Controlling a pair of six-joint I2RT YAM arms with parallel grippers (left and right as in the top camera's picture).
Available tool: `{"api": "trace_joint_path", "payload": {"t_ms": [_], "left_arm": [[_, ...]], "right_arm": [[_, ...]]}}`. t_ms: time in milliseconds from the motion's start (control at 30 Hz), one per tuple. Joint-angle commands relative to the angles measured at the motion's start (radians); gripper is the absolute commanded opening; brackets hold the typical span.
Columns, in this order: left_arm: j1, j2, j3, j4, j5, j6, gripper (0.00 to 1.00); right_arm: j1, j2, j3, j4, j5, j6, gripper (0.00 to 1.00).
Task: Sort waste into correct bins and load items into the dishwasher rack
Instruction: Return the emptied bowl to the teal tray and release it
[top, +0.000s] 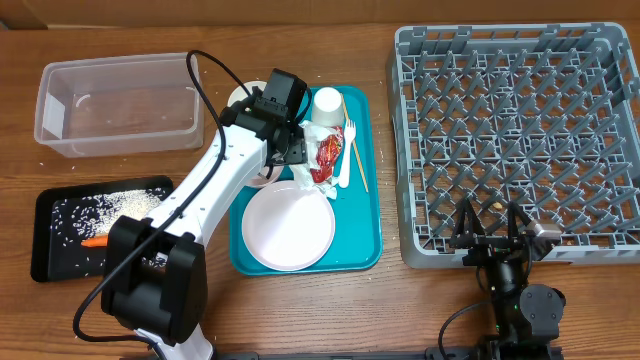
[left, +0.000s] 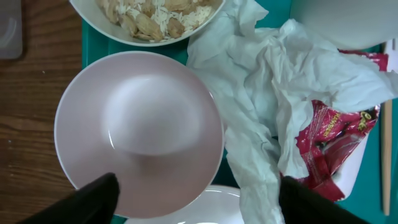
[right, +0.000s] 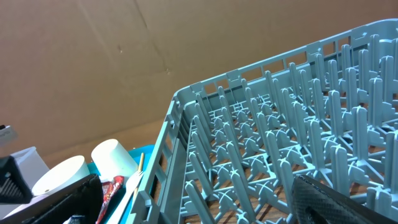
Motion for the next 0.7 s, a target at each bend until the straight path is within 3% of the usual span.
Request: {"api": "trace_joint_path", "payload": {"t_ms": [0,100,200,300,400,667], "left_arm": [[-0.003,0.001,0.034,0.002,-0.028,0.038,0.91],[0.007,0.001,0.113,-0.007,-0.006,0.078,0.91],[0.043,0.017,0.247,-0.035,0.118,0.129,0.88],[0.081,0.115,0.417,-0.162,0.154,0.267,0.97],[0.085,0.190,0.454,-0.164,0.156,0.326,1.00],[0.086,0.328,0.454,-0.052,0.074,0.336,0.98]], "right_arm": [[-0.003,-0.011,-0.010,0.006,0.013,-0.007,1.00],[-0.003,-0.011,-0.010,0.006,0.013,-0.007,1.00],[-0.003,-0.011,-0.010,0.006,0.013,-0.007,1.00],[-0.003,-0.011,-0.010,0.006,0.013,-0.007,1.00],[-0.003,-0.011,-0.010,0.006,0.013,-0.007,1.00],[-0.003,-0.011,-0.010,0.006,0.012,-0.007,1.00]]}}
